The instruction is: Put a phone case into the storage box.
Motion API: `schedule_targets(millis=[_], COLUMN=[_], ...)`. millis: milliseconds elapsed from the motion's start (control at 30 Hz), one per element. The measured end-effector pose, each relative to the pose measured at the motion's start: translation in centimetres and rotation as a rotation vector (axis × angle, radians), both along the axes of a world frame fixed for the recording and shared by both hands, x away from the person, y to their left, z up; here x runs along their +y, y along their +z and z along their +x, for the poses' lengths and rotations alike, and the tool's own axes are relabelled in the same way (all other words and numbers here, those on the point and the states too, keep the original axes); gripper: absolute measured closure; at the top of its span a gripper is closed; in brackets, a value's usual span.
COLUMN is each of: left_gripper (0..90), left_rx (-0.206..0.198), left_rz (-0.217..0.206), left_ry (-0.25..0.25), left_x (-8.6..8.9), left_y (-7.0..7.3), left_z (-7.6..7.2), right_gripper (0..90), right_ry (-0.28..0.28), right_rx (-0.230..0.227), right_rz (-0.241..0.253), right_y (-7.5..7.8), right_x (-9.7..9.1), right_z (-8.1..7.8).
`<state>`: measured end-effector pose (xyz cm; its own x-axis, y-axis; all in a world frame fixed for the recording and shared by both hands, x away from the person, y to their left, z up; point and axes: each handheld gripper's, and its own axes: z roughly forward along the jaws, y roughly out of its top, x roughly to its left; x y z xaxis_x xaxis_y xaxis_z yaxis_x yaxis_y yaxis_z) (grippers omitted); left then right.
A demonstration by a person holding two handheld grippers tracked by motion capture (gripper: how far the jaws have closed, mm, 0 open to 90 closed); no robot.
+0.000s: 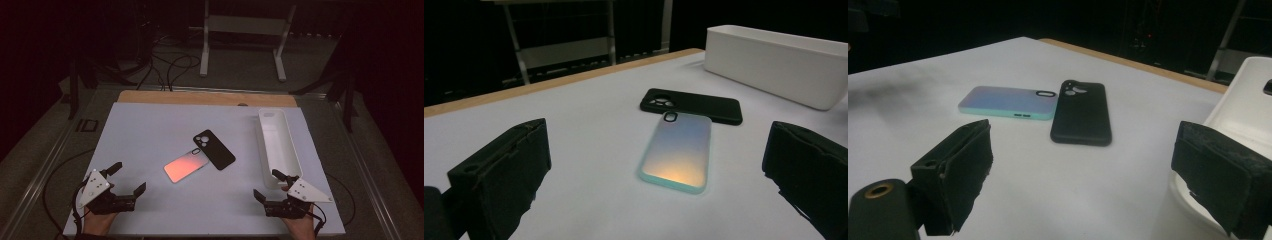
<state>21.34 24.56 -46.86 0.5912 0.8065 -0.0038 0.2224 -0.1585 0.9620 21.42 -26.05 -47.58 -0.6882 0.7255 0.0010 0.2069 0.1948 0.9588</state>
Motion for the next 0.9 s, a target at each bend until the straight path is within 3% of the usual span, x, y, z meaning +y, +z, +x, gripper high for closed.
schedule_targets(millis=[600, 900], left_gripper=[0.0, 0.0], left_rx=[0.033, 0.044], left_rz=[0.017, 0.05], left_ry=[0.014, 0.025], left_x=[0.03, -0.39], left_y=[-0.19, 0.66], left_z=[0.11, 0.52], right_gripper=[9.6, 9.6], right_ry=[-0.011, -0.019], right_rx=[0.002, 0.009], right_rz=[0.006, 0.007], right_y=[-0.07, -0.14], right_x=[0.01, 0.04], right_z=[0.0, 0.16])
